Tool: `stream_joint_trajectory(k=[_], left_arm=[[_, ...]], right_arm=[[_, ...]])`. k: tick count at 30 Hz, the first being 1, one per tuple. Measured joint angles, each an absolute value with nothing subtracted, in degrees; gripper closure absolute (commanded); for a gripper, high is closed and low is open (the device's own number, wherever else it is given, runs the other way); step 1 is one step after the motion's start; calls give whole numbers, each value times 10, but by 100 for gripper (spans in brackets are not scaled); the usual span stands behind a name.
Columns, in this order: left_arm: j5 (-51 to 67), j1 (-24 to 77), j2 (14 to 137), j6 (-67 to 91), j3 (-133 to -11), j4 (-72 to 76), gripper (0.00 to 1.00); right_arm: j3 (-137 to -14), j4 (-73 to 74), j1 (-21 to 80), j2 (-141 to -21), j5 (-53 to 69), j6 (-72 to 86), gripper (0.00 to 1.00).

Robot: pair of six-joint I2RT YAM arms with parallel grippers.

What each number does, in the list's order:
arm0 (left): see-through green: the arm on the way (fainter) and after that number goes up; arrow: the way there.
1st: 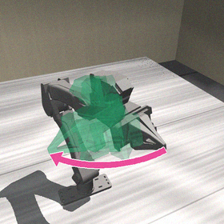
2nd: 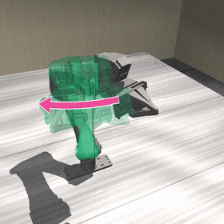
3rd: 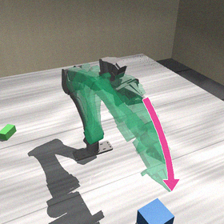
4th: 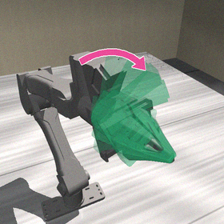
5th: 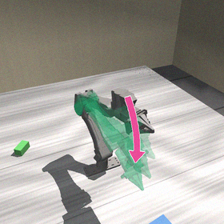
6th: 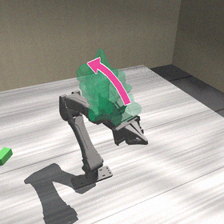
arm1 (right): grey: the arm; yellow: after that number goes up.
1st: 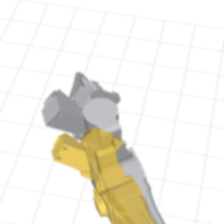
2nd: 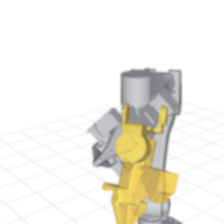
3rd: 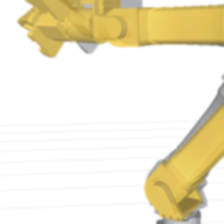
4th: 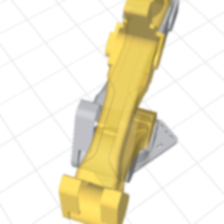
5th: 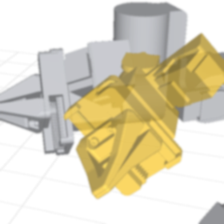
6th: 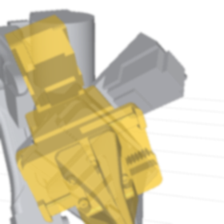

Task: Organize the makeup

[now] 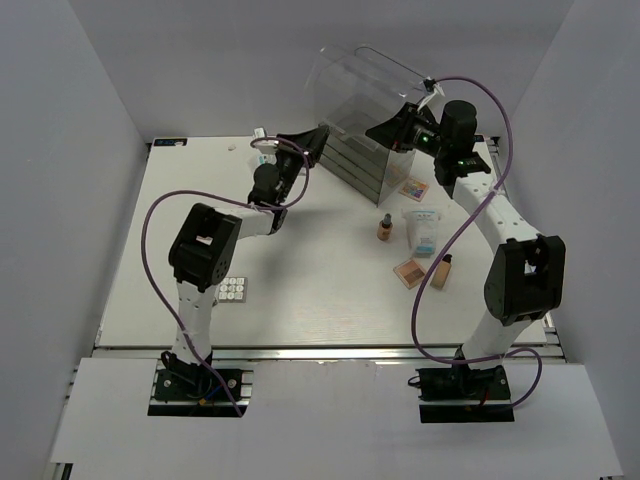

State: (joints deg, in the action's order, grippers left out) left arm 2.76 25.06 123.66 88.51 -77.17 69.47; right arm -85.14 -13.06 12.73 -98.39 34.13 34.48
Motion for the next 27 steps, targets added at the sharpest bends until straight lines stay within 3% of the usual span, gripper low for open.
stream_joint_trajectory(k=[1,8,13,20,21,27], left_arm=[[27,250,1231,882,-758,692,53],[14,230,1107,838,-600,626,35],[-1,197,1040,793,-582,480,25],[-16,141,1100,721,-726,218,13],[-20,134,1124,710,-765,180,8],[-40,112,1289,637,-1045,-83,9]], right_arm=[[-851,-131,127,-984,341,345,78],[-848,-134,126,-984,342,345,82],[-846,-136,126,-984,341,346,87],[-846,-141,126,-984,350,364,93],[-846,-143,126,-984,351,367,93],[-845,-150,126,-984,352,381,94]])
